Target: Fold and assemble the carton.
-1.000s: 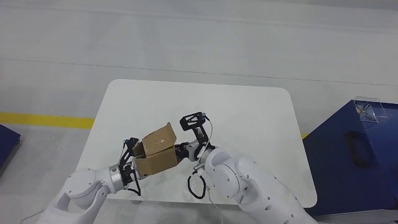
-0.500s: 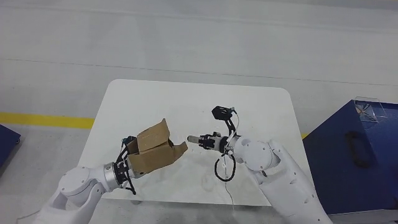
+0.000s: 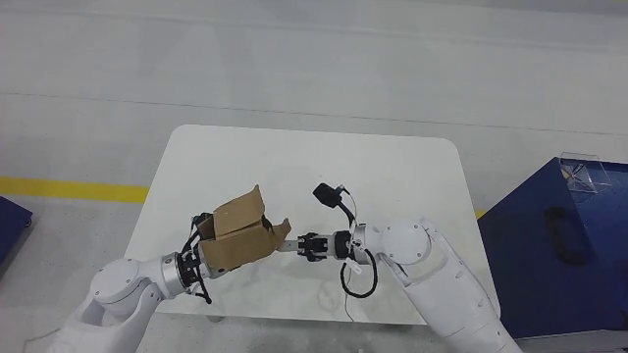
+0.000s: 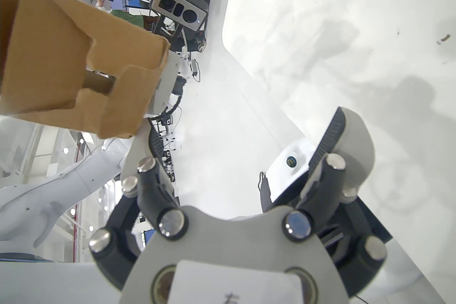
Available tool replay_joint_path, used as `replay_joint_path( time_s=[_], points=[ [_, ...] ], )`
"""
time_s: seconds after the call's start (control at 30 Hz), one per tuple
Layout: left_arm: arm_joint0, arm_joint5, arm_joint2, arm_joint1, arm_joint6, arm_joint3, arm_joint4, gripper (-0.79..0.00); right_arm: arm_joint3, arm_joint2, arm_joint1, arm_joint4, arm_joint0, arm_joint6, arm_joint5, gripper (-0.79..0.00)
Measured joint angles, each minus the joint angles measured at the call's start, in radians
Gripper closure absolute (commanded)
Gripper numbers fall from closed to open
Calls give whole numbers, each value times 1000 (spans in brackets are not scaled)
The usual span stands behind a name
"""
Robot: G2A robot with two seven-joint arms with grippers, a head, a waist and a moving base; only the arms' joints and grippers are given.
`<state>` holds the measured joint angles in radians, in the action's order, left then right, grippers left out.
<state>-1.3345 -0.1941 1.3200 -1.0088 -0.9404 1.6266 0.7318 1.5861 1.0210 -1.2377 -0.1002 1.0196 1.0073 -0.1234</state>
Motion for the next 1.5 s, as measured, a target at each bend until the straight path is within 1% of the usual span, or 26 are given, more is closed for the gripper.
replay_joint_path(
  time_s=[0.4,0.7,1.0,1.37,1.5],
  points=[
    [-6,-4,-5,2,-17,-3,-25,0,-8,-6,-3,26,-29,-45,-2,-785],
    [11,-22,-28,0,-10,1,-54,0,-16,-24,-6,16,-47,-65,-11,-785],
    [30,-28,-25,-1,-17,-10,-46,0,-36,-52,-9,-6,-68,-71,-23,-785],
    [45,-29,-34,-3,-23,-22,-39,0,-49,-64,-15,14,-88,-89,-15,-785],
    [49,-30,-32,-3,-25,-26,-35,0,-61,-52,-14,27,-87,-101,-6,-785]
  ],
)
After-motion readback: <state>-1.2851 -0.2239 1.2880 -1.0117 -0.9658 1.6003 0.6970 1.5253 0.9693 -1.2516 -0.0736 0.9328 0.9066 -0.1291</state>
